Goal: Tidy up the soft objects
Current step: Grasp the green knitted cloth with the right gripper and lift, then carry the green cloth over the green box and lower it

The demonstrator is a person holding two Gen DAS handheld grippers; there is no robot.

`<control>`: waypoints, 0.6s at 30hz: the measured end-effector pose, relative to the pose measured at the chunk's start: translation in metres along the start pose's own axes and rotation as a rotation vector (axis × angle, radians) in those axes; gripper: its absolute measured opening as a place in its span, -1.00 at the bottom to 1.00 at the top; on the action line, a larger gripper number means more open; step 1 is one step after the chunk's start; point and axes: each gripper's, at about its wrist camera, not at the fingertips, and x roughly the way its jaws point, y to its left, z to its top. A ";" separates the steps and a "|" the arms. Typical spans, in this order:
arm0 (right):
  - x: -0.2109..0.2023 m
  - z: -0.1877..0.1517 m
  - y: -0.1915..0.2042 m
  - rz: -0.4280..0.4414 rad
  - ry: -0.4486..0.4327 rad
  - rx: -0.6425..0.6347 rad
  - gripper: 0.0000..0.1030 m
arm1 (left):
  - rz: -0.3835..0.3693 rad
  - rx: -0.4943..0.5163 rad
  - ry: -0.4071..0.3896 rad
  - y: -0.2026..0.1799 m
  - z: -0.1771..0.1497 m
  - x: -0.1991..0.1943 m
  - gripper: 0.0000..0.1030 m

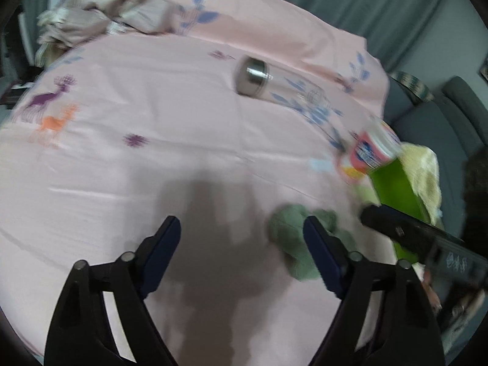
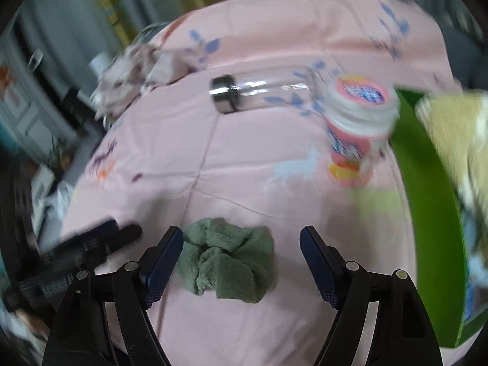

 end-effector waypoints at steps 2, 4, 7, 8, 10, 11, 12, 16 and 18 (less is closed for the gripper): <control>0.005 0.000 -0.010 0.065 0.030 0.070 0.54 | -0.059 0.022 0.038 -0.012 -0.005 0.008 0.36; 0.011 -0.001 -0.012 0.089 0.054 0.094 0.54 | -0.103 0.054 0.072 -0.025 -0.011 0.017 0.24; 0.018 -0.005 -0.009 0.077 0.065 0.091 0.44 | -0.116 0.072 0.103 -0.035 -0.016 0.028 0.17; 0.022 -0.006 -0.006 0.077 0.078 0.086 0.41 | -0.116 0.077 0.118 -0.038 -0.018 0.033 0.16; 0.032 -0.008 -0.006 0.096 0.110 0.092 0.33 | -0.122 0.078 0.150 -0.041 -0.020 0.043 0.07; 0.037 -0.009 -0.006 0.106 0.127 0.100 0.29 | -0.122 0.075 0.153 -0.042 -0.020 0.044 0.06; 0.041 -0.009 -0.007 0.111 0.142 0.106 0.20 | -0.119 0.076 0.145 -0.042 -0.020 0.045 0.04; 0.050 -0.013 -0.009 0.120 0.160 0.117 0.04 | -0.120 0.070 0.141 -0.040 -0.020 0.047 -0.19; 0.050 -0.014 -0.008 0.151 0.168 0.114 0.03 | -0.116 0.067 0.134 -0.038 -0.021 0.047 -0.29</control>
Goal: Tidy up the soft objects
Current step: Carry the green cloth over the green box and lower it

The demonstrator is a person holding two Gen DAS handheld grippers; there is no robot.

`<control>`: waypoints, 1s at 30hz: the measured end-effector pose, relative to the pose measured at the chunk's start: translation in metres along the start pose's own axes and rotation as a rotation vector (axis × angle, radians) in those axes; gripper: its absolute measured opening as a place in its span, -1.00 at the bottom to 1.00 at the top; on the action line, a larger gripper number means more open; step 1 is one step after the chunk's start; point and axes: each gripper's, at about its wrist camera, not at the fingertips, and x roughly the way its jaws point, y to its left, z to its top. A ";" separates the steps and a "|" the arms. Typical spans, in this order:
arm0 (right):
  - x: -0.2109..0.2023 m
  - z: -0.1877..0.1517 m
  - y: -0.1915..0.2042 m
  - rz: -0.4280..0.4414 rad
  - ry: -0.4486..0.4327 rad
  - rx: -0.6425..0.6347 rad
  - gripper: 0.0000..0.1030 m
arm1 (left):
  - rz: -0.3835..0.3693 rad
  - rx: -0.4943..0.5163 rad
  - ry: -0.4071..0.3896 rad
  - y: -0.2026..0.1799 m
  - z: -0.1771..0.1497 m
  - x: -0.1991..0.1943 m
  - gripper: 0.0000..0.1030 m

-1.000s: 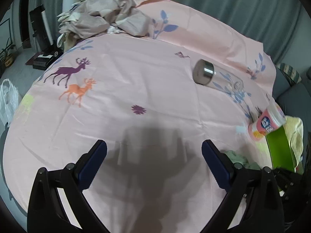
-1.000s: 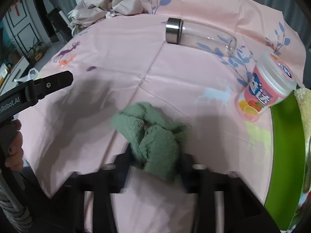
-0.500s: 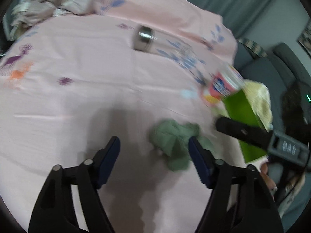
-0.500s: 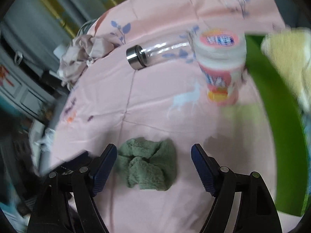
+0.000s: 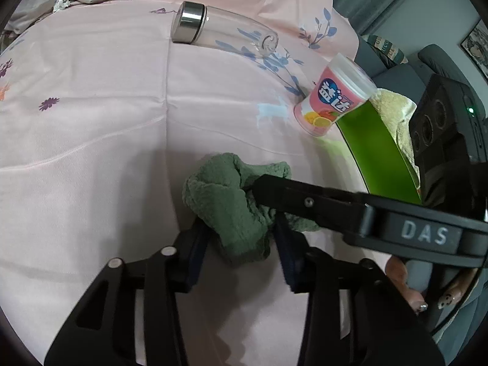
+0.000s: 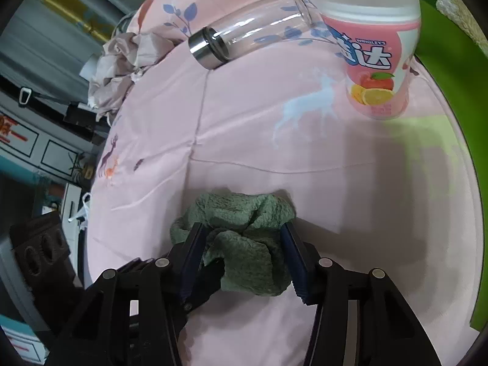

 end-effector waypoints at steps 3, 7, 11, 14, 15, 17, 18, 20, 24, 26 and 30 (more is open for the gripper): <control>0.005 -0.002 0.002 0.015 0.012 -0.004 0.03 | -0.010 -0.007 -0.006 0.001 0.000 0.002 -0.41; 0.005 -0.005 0.007 0.028 0.004 -0.039 0.03 | -0.030 -0.003 -0.022 0.000 0.000 0.000 -0.48; 0.002 -0.007 0.016 0.034 -0.031 -0.075 0.03 | -0.019 0.028 -0.051 -0.006 -0.001 -0.004 -0.49; -0.005 -0.008 0.022 0.059 -0.070 -0.106 0.03 | -0.007 0.056 -0.094 -0.009 0.000 -0.012 -0.49; -0.007 -0.008 0.024 0.064 -0.082 -0.114 0.03 | -0.001 0.068 -0.111 -0.011 0.000 -0.015 -0.49; -0.012 -0.009 0.027 0.074 -0.113 -0.134 0.03 | 0.005 0.084 -0.140 -0.012 0.000 -0.020 -0.49; -0.016 -0.010 0.029 0.078 -0.133 -0.147 0.03 | 0.004 0.089 -0.155 -0.013 0.000 -0.022 -0.49; -0.021 -0.011 0.033 0.084 -0.163 -0.165 0.03 | 0.001 0.097 -0.180 -0.014 0.000 -0.027 -0.49; -0.034 -0.014 0.044 0.093 -0.237 -0.208 0.03 | -0.002 0.116 -0.238 -0.017 0.000 -0.038 -0.49; -0.040 -0.016 0.049 0.099 -0.271 -0.231 0.03 | -0.002 0.124 -0.268 -0.019 0.000 -0.044 -0.49; -0.050 -0.019 0.057 0.105 -0.330 -0.271 0.03 | -0.001 0.148 -0.326 -0.025 -0.003 -0.055 -0.49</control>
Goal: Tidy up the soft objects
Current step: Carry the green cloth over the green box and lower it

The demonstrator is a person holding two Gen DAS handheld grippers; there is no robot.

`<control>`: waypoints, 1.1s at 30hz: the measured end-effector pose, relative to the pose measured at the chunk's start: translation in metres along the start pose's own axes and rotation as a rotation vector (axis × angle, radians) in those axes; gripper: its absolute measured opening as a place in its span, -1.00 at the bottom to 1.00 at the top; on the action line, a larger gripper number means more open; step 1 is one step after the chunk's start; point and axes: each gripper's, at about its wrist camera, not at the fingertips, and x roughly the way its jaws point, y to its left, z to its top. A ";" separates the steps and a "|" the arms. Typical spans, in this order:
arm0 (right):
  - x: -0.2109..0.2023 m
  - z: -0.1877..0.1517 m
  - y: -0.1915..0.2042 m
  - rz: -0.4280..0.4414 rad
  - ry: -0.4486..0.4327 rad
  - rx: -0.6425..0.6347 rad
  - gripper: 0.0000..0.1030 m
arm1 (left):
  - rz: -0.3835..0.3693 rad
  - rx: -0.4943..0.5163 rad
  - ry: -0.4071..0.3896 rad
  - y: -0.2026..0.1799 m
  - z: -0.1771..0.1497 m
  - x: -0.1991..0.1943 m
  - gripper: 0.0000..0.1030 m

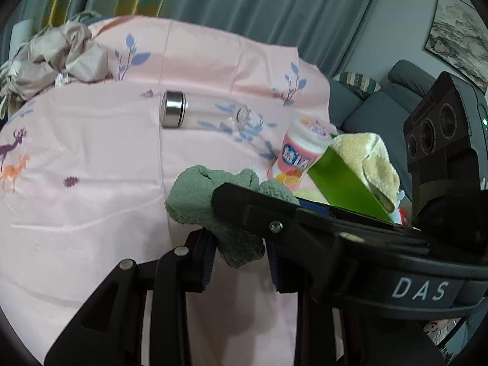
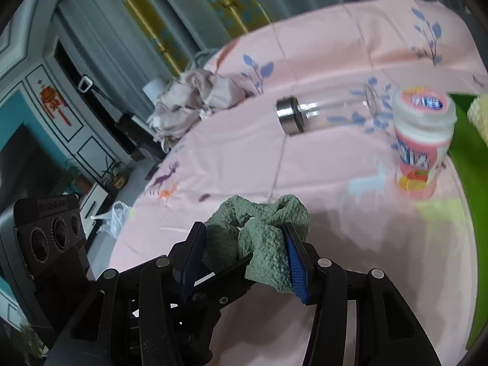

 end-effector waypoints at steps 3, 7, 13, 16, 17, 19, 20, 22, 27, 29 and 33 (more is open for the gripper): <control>-0.004 0.000 0.005 0.003 -0.022 -0.028 0.03 | 0.013 0.033 -0.025 -0.003 0.001 -0.006 -0.49; -0.007 0.000 0.010 0.011 -0.045 -0.047 0.03 | 0.024 0.046 -0.048 -0.004 0.002 -0.010 -0.49; -0.010 -0.001 0.012 0.008 -0.053 -0.054 0.03 | 0.025 0.052 -0.062 -0.005 0.000 -0.012 -0.49; -0.012 -0.002 0.014 0.002 -0.051 -0.063 0.03 | 0.028 0.054 -0.067 -0.006 0.000 -0.013 -0.49; -0.012 -0.001 0.015 0.001 -0.049 -0.066 0.03 | 0.027 0.053 -0.069 -0.006 0.000 -0.013 -0.49; -0.012 0.003 0.017 -0.008 -0.045 -0.074 0.03 | 0.020 0.039 -0.078 -0.005 0.003 -0.013 -0.49; -0.012 0.006 0.018 -0.010 -0.047 -0.074 0.03 | 0.014 0.027 -0.086 -0.004 0.005 -0.013 -0.49; -0.014 0.012 0.021 -0.008 -0.053 -0.068 0.03 | 0.002 0.008 -0.107 -0.002 0.009 -0.015 -0.49; -0.026 0.020 0.027 -0.039 -0.069 -0.101 0.03 | -0.007 0.024 -0.150 -0.012 0.017 -0.023 -0.49; -0.035 0.022 0.024 -0.059 -0.079 -0.105 0.03 | -0.019 0.035 -0.156 -0.020 0.020 -0.023 -0.49; -0.054 0.028 0.012 -0.100 -0.094 -0.085 0.03 | -0.058 0.037 -0.140 -0.041 0.028 -0.015 -0.49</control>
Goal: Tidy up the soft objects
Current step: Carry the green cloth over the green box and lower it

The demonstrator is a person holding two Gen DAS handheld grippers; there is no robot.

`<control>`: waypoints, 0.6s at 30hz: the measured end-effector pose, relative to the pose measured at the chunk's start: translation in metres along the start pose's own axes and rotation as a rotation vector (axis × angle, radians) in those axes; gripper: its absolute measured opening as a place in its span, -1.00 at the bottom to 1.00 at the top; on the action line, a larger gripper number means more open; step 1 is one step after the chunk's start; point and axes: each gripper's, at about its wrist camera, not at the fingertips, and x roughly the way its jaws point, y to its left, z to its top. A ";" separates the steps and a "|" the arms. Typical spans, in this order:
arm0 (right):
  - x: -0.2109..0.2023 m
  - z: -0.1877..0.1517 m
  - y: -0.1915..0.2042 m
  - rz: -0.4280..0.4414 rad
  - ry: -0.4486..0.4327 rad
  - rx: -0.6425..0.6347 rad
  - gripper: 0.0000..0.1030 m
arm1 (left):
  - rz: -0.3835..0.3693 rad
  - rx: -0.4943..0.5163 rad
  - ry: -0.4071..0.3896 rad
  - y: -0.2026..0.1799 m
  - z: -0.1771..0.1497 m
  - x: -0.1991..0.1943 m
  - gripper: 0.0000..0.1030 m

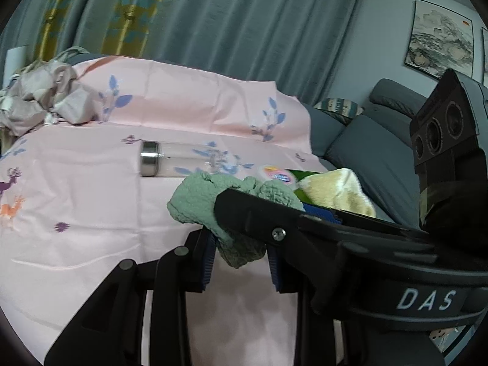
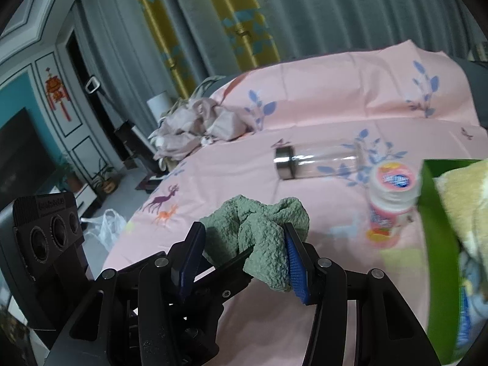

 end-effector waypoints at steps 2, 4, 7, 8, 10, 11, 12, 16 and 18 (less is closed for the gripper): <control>-0.010 0.004 -0.011 -0.048 0.005 0.021 0.03 | -0.013 0.011 0.013 -0.014 0.004 0.007 -0.49; -0.021 0.007 -0.024 -0.098 0.017 0.054 0.03 | -0.030 0.030 0.019 -0.030 0.006 0.014 -0.49; -0.042 0.007 -0.044 -0.151 0.002 0.083 0.03 | -0.083 0.037 0.041 -0.055 0.008 0.026 -0.48; -0.048 0.007 -0.050 -0.171 -0.002 0.091 0.03 | -0.102 0.046 0.051 -0.064 0.008 0.031 -0.48; -0.061 0.008 -0.065 -0.203 0.000 0.123 0.03 | -0.132 0.069 0.061 -0.082 0.009 0.038 -0.48; -0.067 0.008 -0.073 -0.213 -0.009 0.140 0.03 | -0.143 0.074 0.063 -0.088 0.010 0.041 -0.48; -0.073 0.007 -0.079 -0.225 -0.019 0.152 0.03 | -0.154 0.079 0.069 -0.095 0.010 0.044 -0.48; -0.089 0.004 -0.102 -0.286 -0.024 0.204 0.03 | -0.202 0.100 0.115 -0.119 0.008 0.062 -0.48; -0.095 0.002 -0.114 -0.296 -0.026 0.231 0.03 | -0.222 0.102 0.134 -0.129 0.006 0.071 -0.48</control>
